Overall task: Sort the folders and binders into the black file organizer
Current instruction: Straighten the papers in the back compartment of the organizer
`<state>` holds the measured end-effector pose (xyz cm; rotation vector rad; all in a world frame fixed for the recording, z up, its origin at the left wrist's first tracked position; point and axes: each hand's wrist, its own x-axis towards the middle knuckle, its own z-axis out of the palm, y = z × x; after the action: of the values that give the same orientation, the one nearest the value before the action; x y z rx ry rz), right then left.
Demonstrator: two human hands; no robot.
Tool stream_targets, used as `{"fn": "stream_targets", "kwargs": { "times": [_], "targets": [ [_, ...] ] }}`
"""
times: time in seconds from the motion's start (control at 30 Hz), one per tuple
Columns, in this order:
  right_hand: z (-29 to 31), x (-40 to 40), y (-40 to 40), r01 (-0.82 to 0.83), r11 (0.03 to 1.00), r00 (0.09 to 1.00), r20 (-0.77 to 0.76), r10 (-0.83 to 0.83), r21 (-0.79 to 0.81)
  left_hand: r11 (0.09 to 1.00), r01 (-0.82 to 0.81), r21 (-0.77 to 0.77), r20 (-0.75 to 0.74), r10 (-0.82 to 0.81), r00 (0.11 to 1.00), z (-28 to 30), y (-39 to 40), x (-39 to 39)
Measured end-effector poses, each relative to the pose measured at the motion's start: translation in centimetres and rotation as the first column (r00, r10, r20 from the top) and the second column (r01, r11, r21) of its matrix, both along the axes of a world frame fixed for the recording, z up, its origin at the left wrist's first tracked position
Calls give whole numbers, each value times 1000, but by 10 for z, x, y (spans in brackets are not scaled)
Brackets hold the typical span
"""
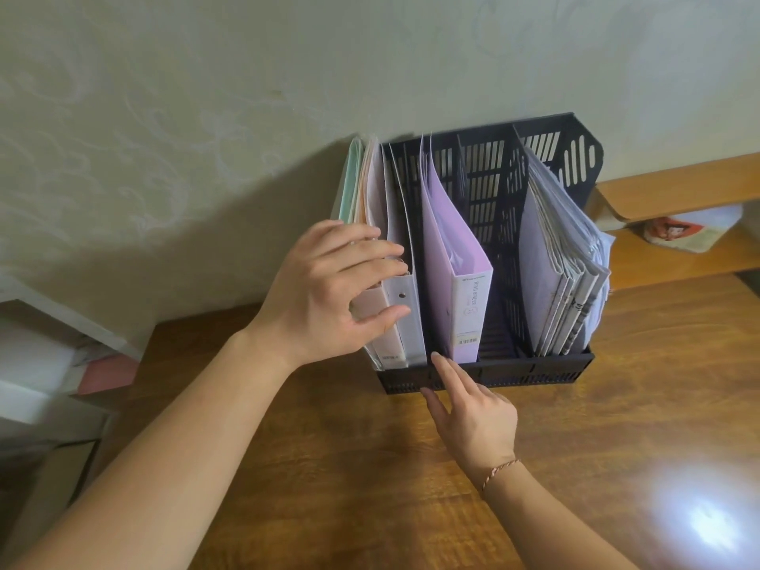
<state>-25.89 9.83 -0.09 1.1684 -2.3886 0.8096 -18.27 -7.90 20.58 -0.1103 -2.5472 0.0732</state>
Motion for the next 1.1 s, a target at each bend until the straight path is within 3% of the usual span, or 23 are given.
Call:
{"fn": "stream_targets", "kwargs": {
  "times": [0.17,0.27,0.43,0.57,0.63,0.7,0.77,0.83,1.0,1.1],
  "targets": [
    [16,-13,30,-91,993,996,-25,90,-75,998,-43,-40,-6,43,999,6,20,7],
    [44,-32,52,-142,982,989,-50,136,-123,996,42,-81,-64,-47,997,2,52,9],
    [99,-76,87,-377,888,925,-154,347,-262,995,64,-81,-77,-71,995,-6,86,-14],
    [135,-122,117,-274,849,956,-225,189,-451,998,-9,-63,-121,2,993,-9,102,-35],
    [151,-145,121,-199,900,974,-182,137,-389,997,-52,-55,-101,46,994,-6,110,-48],
    [161,-162,118,-218,958,974,-101,202,-189,991,-112,-69,-13,111,994,-3,119,-66],
    [164,-173,111,-287,958,957,-35,287,20,979,-183,-94,115,193,975,-1,128,-85],
    [163,-183,104,-345,930,937,0,348,128,958,-258,-123,209,279,937,-3,134,-103],
    [157,-200,95,-479,874,876,114,470,84,886,-407,-222,276,458,845,-6,144,-127],
    [153,-205,99,-490,872,862,140,486,-13,886,-397,-240,253,452,855,-6,154,-133]
  ]
}}
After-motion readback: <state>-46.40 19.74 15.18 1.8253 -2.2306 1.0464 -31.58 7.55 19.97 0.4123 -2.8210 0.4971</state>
